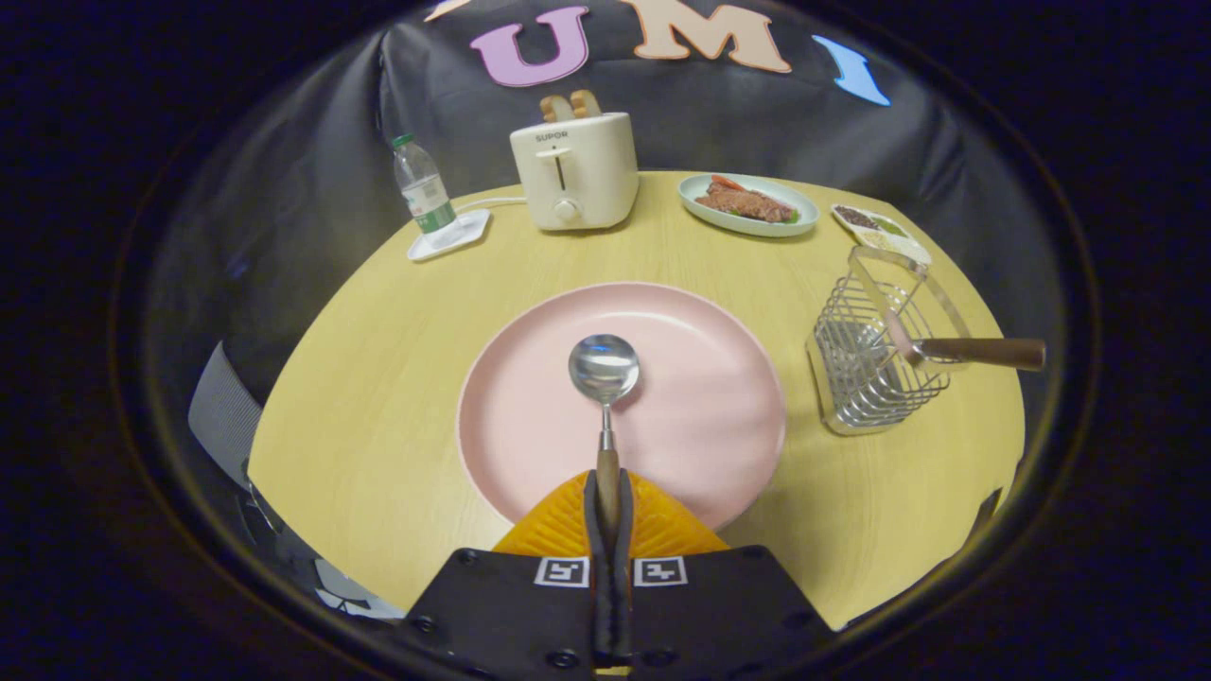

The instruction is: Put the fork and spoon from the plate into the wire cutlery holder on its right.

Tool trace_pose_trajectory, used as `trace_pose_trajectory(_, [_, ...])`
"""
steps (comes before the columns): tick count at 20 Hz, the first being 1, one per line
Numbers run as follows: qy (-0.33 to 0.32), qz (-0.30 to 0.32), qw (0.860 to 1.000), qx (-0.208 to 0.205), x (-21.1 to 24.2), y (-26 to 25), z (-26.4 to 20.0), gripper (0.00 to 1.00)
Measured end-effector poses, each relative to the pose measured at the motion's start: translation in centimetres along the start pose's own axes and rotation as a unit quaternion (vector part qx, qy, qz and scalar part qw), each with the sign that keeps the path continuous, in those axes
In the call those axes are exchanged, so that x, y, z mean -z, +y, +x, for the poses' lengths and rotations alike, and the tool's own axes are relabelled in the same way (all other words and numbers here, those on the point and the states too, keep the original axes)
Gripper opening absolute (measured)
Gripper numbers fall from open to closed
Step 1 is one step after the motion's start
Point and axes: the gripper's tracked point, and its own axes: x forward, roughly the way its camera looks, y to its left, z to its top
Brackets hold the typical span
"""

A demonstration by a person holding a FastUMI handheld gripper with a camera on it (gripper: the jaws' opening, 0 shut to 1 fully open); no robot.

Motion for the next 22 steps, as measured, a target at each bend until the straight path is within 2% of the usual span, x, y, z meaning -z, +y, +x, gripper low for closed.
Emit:
trace_pose_trajectory(8, [-0.042, 0.016, 0.999, -0.004, -5.1, -1.6, -4.5, 0.03])
trace_pose_trajectory(14, [-0.062, 0.050, 0.997, -0.006, -9.4, -5.0, -7.5, 0.03])
trace_pose_trajectory(19, [-0.079, 0.053, 0.995, 0.030, -12.5, -10.3, -9.3, 0.03])
trace_pose_trajectory(22, [-0.071, 0.041, 0.995, 0.052, -12.7, -13.3, -10.1, 0.03])
